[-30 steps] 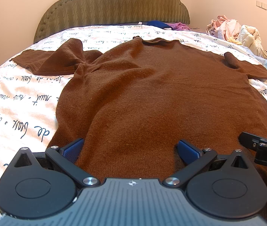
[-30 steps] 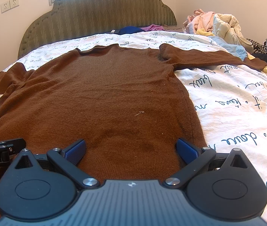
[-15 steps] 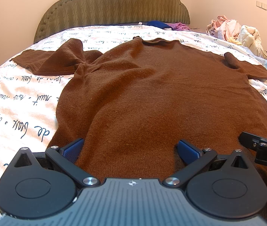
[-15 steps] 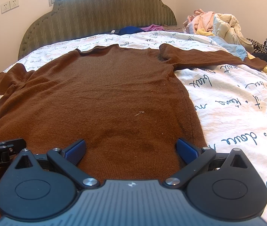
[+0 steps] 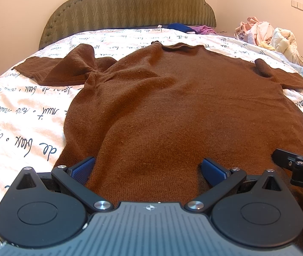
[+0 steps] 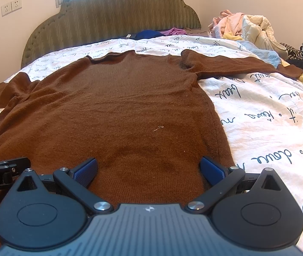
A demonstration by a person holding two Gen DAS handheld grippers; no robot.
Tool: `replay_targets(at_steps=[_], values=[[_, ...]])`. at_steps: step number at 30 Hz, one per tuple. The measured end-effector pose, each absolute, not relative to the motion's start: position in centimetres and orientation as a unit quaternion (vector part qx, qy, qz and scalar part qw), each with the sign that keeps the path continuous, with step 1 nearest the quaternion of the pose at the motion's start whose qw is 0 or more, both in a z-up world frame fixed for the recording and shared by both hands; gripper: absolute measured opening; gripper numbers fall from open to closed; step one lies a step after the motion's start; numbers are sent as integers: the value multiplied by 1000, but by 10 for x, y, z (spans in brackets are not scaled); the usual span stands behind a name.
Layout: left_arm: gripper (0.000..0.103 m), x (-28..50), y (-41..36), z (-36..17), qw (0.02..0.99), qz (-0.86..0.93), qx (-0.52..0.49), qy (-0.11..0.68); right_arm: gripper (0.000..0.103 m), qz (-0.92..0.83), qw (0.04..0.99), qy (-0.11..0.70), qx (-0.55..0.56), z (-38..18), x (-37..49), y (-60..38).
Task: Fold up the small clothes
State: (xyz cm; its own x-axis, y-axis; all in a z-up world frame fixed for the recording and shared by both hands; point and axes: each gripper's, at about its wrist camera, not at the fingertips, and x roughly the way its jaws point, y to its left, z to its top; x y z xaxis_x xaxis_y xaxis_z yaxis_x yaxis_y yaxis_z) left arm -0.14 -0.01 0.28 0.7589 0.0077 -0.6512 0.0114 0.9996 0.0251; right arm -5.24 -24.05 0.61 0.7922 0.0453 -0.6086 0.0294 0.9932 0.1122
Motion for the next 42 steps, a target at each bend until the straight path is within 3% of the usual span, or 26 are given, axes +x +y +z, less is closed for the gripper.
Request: replay_targets(at_steps=[31,38,42], values=[[103,-1,-1,2,938,-1,14,347,103,21,943,325,62,10,-53,-244],[103,-1,-2,2,938,0,15,347,103,158,864,176,444,42,-38,-395],[103,-1,-2,2,938,0,15,347,103,129,799,117,575,31,6,-498]])
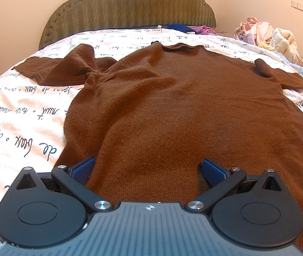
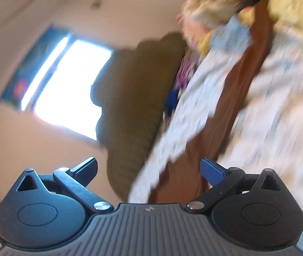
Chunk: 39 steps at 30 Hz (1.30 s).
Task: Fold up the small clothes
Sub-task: 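Grasp the brown sweater's sleeve cuff with the right gripper and lift it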
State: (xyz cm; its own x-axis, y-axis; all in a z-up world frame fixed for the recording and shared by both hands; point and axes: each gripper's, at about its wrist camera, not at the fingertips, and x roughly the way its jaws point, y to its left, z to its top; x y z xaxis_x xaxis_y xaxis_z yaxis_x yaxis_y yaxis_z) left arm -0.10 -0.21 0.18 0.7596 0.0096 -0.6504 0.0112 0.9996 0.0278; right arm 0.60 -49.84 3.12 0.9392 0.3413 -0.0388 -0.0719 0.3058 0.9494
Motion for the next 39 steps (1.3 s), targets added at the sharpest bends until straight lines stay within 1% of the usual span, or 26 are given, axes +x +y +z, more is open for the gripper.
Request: replay_targets(at_steps=[4,5,6,8,10,11,14,16,17,18,19,20,24,27,29,32,35,36,37,38,39], values=[[103,-1,-2,2,938,0,15,347,103,30,785,76,615,12,51,-591],[103,-1,-2,2,938,0,15,347,100,1,778,73,624,4,63,-611],[103,0,-3,2,938,0,16,347,92,-17,774,74,629,-2,73,-627],[103,0,-3,1,937,0,18,348,90,-50,773,92,626,-17,99,-646],[103,1,-3,1,937,0,19,349,80,-85,784,99,607,-30,118,-656],[103,1,-3,1,937,-1,19,349,72,-88,786,110,602,-37,131,-662],[103,2,-3,1,937,-2,19,349,69,-95,781,129,604,-50,157,-672],[103,2,-3,1,937,-1,20,349,63,-92,788,138,593,-51,169,-672],[103,3,-3,1,937,-1,20,350,49,-92,795,139,583,-50,173,-671],[103,3,-3,1,937,-1,21,350,22,-90,804,137,571,-49,178,-672],[103,3,-3,0,937,-2,20,350,9,-94,813,139,558,-46,181,-671],[103,4,-3,0,937,-2,20,350,4,-101,821,139,544,-42,181,-670],[103,3,-3,0,937,-3,18,349,4,-97,860,116,488,-9,178,-650],[103,3,-3,0,937,-4,15,348,4,-50,894,106,432,31,175,-607],[103,2,-2,0,938,-4,12,347,4,6,906,112,409,53,180,-559],[103,2,0,1,939,-6,6,345,4,114,903,129,394,74,200,-462],[103,1,0,1,939,-6,5,345,5,207,883,172,384,75,231,-349],[103,1,0,1,939,-6,6,344,9,225,877,188,381,70,239,-313],[103,1,0,1,939,-6,6,344,15,238,870,212,376,62,248,-279],[103,0,0,1,939,-7,7,344,47,240,865,243,368,52,257,-251],[103,0,1,1,939,-8,8,344,87,227,860,280,361,41,261,-226]])
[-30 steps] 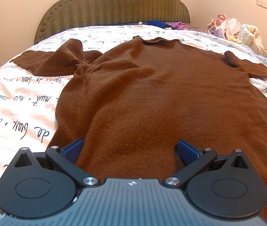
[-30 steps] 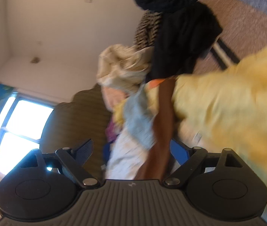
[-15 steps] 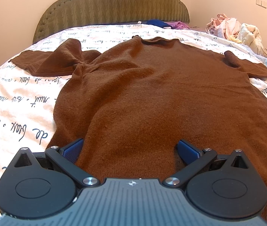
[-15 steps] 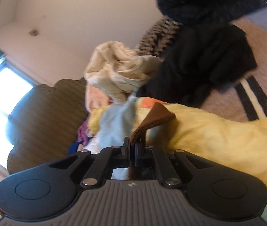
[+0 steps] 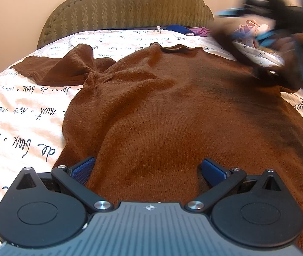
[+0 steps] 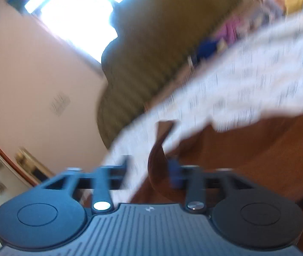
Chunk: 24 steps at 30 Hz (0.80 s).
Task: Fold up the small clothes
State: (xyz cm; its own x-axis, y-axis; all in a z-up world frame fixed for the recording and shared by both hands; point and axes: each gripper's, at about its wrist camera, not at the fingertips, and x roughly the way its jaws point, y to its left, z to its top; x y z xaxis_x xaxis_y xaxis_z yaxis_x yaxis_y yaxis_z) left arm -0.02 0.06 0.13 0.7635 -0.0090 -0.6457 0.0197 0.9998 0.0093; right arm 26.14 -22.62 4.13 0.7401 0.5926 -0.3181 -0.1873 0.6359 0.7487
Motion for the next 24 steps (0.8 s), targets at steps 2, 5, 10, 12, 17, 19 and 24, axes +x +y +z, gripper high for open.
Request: replay_targets(at_steps=[2,5,10,12,17,19,24], values=[[103,-1,2,2,939,-11,6,343,90,195,862,304,356,25,253,-200],[103,-2,6,3,940,-17,-6,339,90,232,857,269,373,23,217,-203],[103,1,31,28,941,-50,-94,321,90,210,878,236,358,14,152,-244],[103,23,43,47,927,-96,-165,324,91,185,882,250,354,-6,143,-260],[103,117,54,58,856,-175,-331,357,90,184,885,237,355,-25,141,-265],[102,152,51,51,841,-174,-364,360,91,185,887,241,347,-25,141,-262],[95,224,33,10,821,-118,-382,409,91,202,875,231,375,-35,136,-271]])
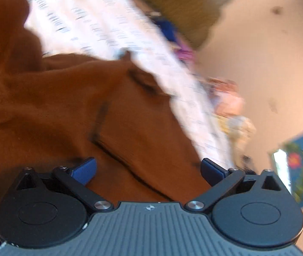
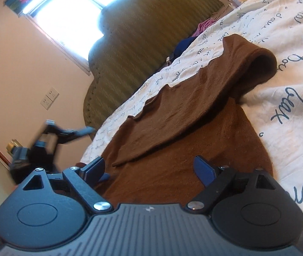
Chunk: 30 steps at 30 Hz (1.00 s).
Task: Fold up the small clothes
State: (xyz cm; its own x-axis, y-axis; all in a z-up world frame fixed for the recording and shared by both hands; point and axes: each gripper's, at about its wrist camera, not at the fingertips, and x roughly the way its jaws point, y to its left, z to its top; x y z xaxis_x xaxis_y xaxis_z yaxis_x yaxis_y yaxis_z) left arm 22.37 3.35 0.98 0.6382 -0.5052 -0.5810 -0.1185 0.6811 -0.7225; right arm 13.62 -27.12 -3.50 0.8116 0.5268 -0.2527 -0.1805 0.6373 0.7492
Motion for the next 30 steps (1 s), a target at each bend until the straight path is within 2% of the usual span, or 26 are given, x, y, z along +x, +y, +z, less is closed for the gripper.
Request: replay_targets(at_steps=[2,4,5,6,7,10,14,18,22,27,30], values=[[92,235,30,3,829,-97,-378,400,91,205,872,228,382,-37,136,-273],[75,240,19,9,848,-88,-344,392,91,207,872,228,381,-38,137,-272],[49,244,13,11,857,-82,-324,393,92,208,872,228,381,-38,137,-272],[12,248,7,12,863,-73,-305,395,92,210,871,228,381,-38,138,-272],[3,250,3,12,866,-63,-288,404,92,211,871,228,381,-39,138,-272],[4,251,-4,18,881,-41,-247,401,92,213,869,226,385,-40,139,-273],[4,216,8,48,926,-14,-192,324,92,215,868,225,387,-43,140,-274],[4,186,48,58,943,72,-186,266,92,215,868,225,386,-43,140,-274],[4,187,84,43,926,131,-201,291,92,214,869,227,383,-43,140,-274],[4,195,93,23,913,148,-201,323,92,208,871,231,380,-38,140,-273],[6,194,104,13,910,146,-225,317,93,199,870,244,379,-20,146,-274]])
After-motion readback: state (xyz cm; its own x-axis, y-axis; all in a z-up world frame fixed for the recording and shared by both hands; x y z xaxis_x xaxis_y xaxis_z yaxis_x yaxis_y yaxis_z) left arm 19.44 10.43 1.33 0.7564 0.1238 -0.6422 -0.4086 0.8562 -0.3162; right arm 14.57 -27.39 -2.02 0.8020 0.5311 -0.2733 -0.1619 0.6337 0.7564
